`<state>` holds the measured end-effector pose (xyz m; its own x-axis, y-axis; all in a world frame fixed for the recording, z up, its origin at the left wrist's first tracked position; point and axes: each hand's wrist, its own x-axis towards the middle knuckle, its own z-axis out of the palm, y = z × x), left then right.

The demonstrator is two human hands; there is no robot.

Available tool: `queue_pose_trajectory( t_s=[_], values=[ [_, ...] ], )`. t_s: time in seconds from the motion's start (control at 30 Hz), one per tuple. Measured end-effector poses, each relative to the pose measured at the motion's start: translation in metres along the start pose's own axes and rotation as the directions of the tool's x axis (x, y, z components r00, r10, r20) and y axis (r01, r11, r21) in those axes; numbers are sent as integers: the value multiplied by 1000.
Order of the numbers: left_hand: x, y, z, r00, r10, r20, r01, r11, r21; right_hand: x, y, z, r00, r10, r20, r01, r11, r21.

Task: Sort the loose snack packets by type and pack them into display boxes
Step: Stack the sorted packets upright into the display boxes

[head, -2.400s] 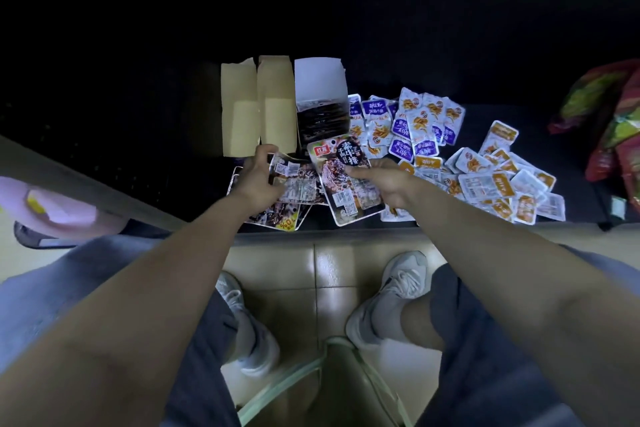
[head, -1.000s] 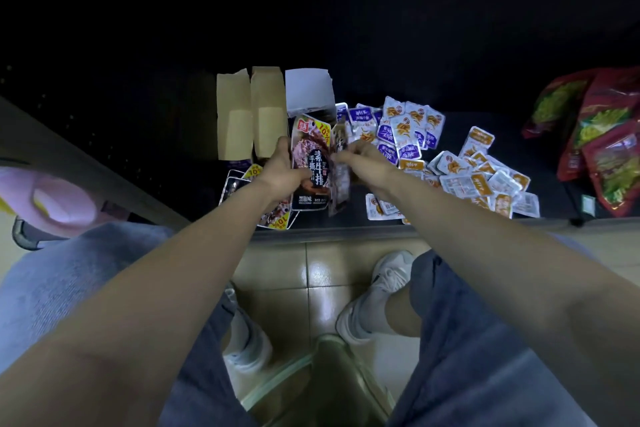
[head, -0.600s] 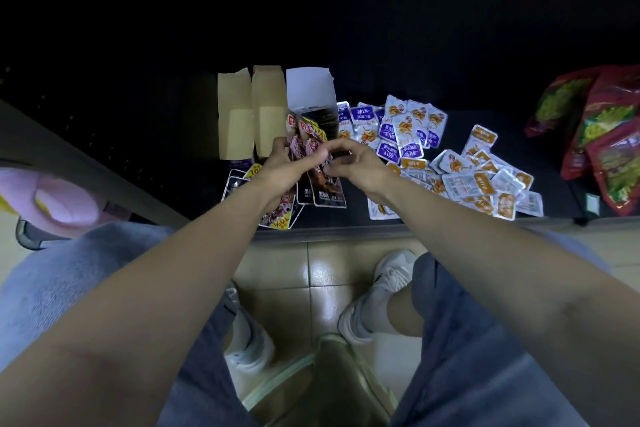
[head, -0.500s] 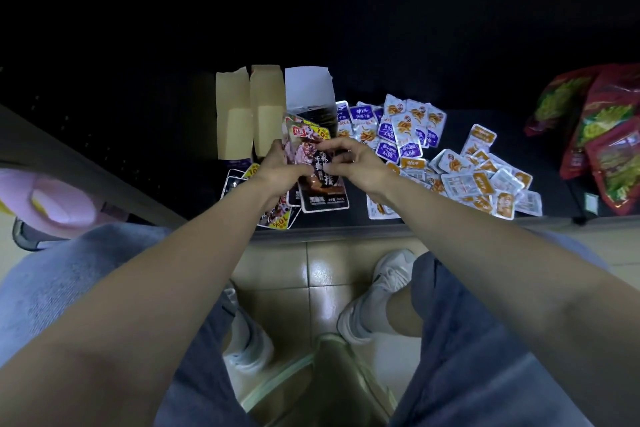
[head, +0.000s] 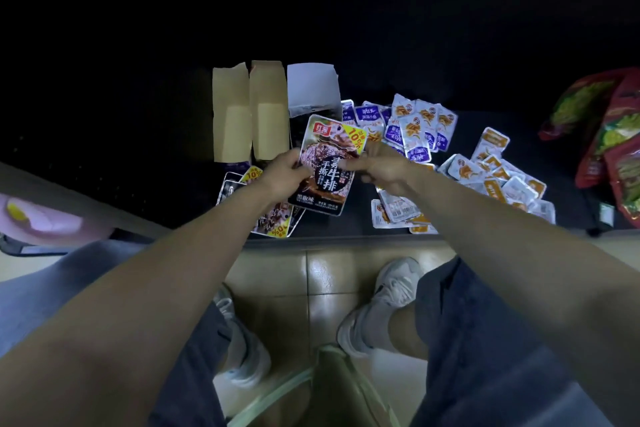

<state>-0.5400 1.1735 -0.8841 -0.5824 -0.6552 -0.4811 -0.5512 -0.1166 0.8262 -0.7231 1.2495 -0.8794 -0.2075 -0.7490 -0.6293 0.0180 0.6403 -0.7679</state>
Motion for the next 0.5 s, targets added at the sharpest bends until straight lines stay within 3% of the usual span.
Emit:
queue_pose_trajectory(
  t_s=[0.1,0.3,0.5],
  values=[
    [16,13,-7,998,43,-41,-39,994,100,6,-20,-17,993,-116,-36,115,992,-44],
    [53,23,-25,946,172,-274,-109,967,230,39,-70,-40,927,-343,-151,365,917,163],
    [65,28,-36,970,97,-223,-63,986,155,59,-92,-39,866,-456,-206,499,818,285]
  ],
)
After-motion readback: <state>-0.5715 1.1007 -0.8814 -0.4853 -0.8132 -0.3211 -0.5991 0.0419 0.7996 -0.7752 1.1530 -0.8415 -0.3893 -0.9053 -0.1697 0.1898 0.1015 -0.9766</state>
